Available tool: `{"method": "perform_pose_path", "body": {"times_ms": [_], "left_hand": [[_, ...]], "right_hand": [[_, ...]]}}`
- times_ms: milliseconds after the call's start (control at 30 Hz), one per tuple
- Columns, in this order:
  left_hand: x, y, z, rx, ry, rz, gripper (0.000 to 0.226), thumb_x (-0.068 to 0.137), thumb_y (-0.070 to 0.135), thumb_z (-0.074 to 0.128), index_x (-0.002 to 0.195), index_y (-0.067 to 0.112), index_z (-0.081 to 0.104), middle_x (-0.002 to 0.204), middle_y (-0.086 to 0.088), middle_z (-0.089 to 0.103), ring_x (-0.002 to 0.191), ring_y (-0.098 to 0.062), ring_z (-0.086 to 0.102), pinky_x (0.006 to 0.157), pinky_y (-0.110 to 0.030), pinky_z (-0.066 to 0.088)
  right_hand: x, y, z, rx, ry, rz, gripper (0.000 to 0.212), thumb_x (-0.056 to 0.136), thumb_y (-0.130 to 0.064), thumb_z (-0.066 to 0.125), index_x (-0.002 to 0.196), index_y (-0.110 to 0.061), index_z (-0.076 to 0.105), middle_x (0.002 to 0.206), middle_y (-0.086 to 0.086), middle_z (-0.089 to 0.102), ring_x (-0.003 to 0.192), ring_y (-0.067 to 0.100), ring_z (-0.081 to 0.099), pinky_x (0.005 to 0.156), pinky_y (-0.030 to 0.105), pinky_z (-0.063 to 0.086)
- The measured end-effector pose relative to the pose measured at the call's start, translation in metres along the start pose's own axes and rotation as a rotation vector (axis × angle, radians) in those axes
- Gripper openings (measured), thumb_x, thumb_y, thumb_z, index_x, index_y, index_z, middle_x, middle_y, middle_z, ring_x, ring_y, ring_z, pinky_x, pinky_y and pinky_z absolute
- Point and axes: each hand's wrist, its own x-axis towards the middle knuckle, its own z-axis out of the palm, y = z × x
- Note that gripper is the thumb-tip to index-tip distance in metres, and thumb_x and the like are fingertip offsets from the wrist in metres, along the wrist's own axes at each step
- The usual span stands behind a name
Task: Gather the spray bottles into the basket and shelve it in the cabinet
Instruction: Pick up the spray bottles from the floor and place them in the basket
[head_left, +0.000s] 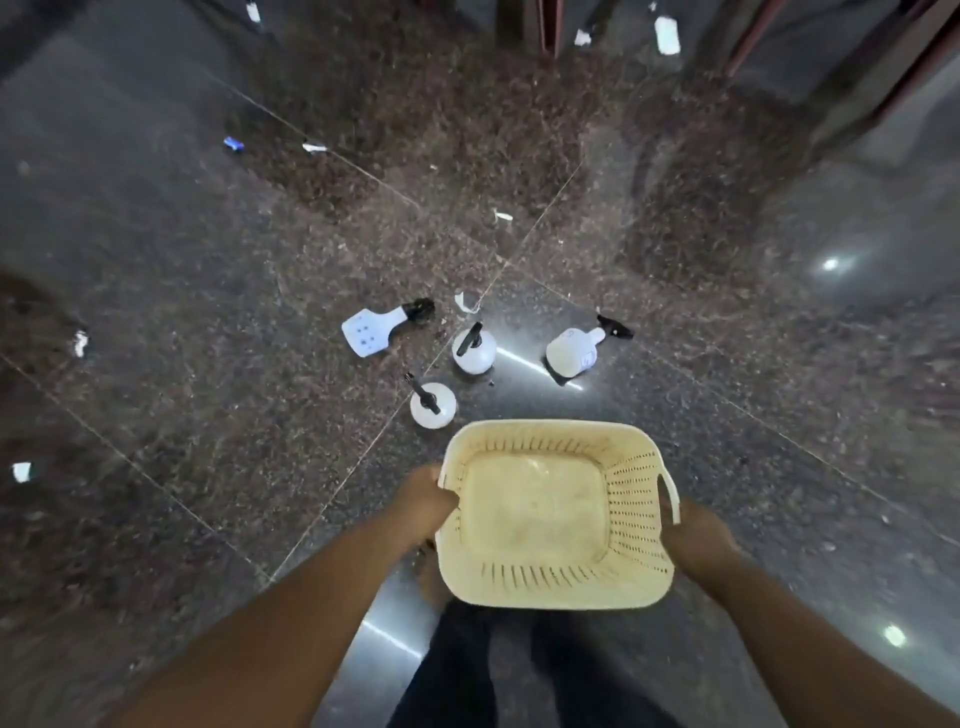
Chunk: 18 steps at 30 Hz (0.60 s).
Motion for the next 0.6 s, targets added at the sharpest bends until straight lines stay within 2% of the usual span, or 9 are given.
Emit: {"method": "perform_pose_path", "body": {"times_ms": [67,200,333,433,533,600], "left_hand": [[0.034,0.002,-0.004,-0.008,0.023,-0.024,0.022,0.072,0.001,0.051,0.068,0.017,0.065,0.074,-0.007,0.068,0.076,-0.025,0.064,0.07,-0.032,0.049],[0.099,-0.005,0.0,0.043,0.091,-0.096,0.028,0.076,-0.003,0.047,0.072,0.02,0.063,0.071,-0.006,0.066,0.071,-0.026,0.062,0.062,-0.028,0.047],[0.145,-0.018,0.023,0.081,0.116,-0.168,0.025,0.075,-0.003,0.05,0.093,0.001,0.066,0.085,-0.018,0.069,0.075,-0.03,0.066,0.062,-0.029,0.047],[0.169,-0.02,0.043,0.112,0.087,-0.168,0.02,0.074,-0.004,0.049,0.086,0.003,0.064,0.076,-0.011,0.064,0.062,-0.017,0.056,0.053,-0.023,0.041],[0.198,-0.018,0.056,0.14,0.091,-0.172,0.019,0.077,-0.001,0.049,0.079,0.015,0.059,0.067,0.0,0.058,0.056,-0.013,0.05,0.046,-0.02,0.035],[0.216,-0.016,0.06,0.134,0.094,-0.167,0.024,0.078,-0.003,0.049,0.074,0.019,0.057,0.066,0.0,0.056,0.056,-0.014,0.051,0.045,-0.02,0.035]], "right_hand": [[0.032,-0.015,0.008,-0.009,-0.013,0.01,0.021,0.091,-0.018,0.048,0.083,-0.009,0.065,0.081,0.013,0.069,0.071,0.025,0.064,0.055,0.027,0.047],[0.098,-0.039,0.024,-0.091,-0.05,-0.004,0.02,0.085,-0.008,0.046,0.093,-0.008,0.065,0.083,0.011,0.067,0.073,0.026,0.063,0.053,0.026,0.045],[0.157,-0.044,0.032,-0.199,-0.057,0.013,0.031,0.084,-0.01,0.046,0.112,-0.008,0.059,0.103,0.017,0.066,0.095,0.034,0.064,0.066,0.03,0.043],[0.19,-0.037,0.028,-0.247,-0.052,0.012,0.025,0.084,-0.014,0.048,0.106,-0.009,0.061,0.104,0.017,0.068,0.095,0.034,0.064,0.067,0.03,0.045],[0.218,-0.032,0.028,-0.252,-0.046,-0.01,0.018,0.085,-0.014,0.052,0.097,-0.007,0.064,0.097,0.02,0.07,0.091,0.036,0.066,0.068,0.03,0.045],[0.233,-0.033,0.03,-0.243,-0.058,-0.025,0.016,0.083,-0.012,0.052,0.092,-0.007,0.064,0.094,0.02,0.07,0.086,0.035,0.066,0.066,0.03,0.045]]}}
